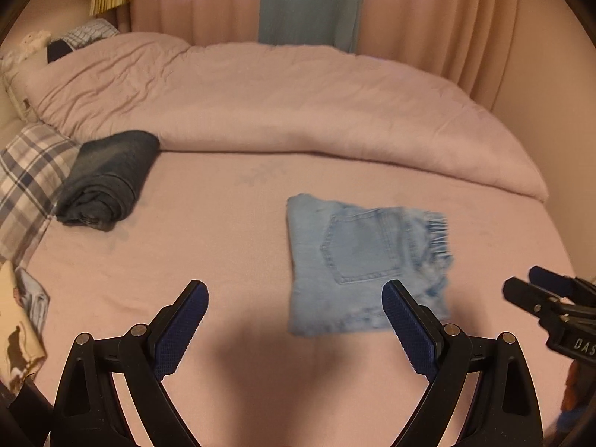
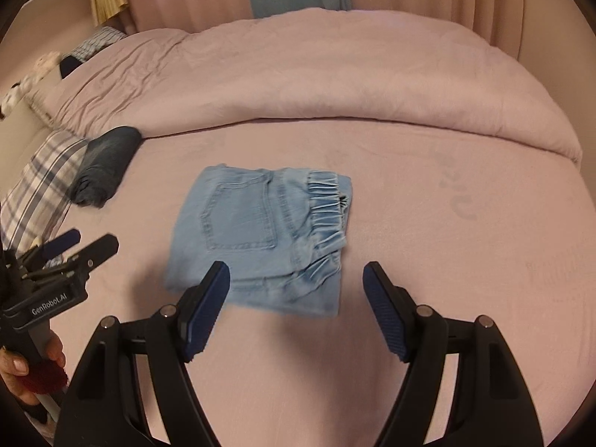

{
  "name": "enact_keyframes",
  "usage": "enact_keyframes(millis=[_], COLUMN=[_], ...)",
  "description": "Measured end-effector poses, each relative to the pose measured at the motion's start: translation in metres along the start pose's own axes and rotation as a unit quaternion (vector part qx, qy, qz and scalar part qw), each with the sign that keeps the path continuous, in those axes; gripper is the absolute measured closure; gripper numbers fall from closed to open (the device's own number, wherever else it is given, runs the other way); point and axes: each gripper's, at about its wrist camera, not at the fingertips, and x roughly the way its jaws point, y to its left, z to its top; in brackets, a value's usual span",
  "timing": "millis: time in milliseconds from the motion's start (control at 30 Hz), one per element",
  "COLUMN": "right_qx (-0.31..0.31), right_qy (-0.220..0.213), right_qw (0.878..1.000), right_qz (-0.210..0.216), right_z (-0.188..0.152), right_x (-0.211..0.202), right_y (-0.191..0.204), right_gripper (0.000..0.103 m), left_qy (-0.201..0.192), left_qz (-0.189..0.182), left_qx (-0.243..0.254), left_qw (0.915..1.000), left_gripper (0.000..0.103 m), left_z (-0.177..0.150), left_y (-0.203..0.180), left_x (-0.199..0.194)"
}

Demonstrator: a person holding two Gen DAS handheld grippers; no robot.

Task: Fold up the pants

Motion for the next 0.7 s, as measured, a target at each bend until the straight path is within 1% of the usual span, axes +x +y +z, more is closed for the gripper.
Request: enact_keyframes(millis=[67,200,300,500,700], right_qx=[-0.005,-0.023,-0.036,-0.052,-0.058], right_qy=[-0.007,-0.025,-0.035,-0.049,-0.061], right_qw=[1.000,0.999,0.999,0.997,0.996], right_qz=[0.013,0.011,0.017,0.019,0.018], right_z=[-0.001,-0.005,-0.009,-0.017,-0.021], right_x=[-0.021,-0.056,-0.079,-0.106,-0.116], right_y=[0.006,0.016,0.022,0.031,0.034], right_gripper=[0.029,0.028,0.028,0.028,0.028], left_qy=[-0.007,-0.018,-0.021,-0.031,-0.035], left_qz=[0.002,0.005,0.010,0.018,0.023], left_qx=[0.004,-0.001,-0.001,0.012,0.026], left_qw=[1.0000,0.9998,0.9997,0.9993,0.9988], left_gripper=[0.009,0.009,0.009,0.009,0.009], left_z=[-0.001,-0.001,-0.001,-0.002,-0.006], left_y=[-0.004,-0.012,-0.015,-0.023,-0.033], left_x=[-0.017,-0.052,-0.066,-0.084,-0.093])
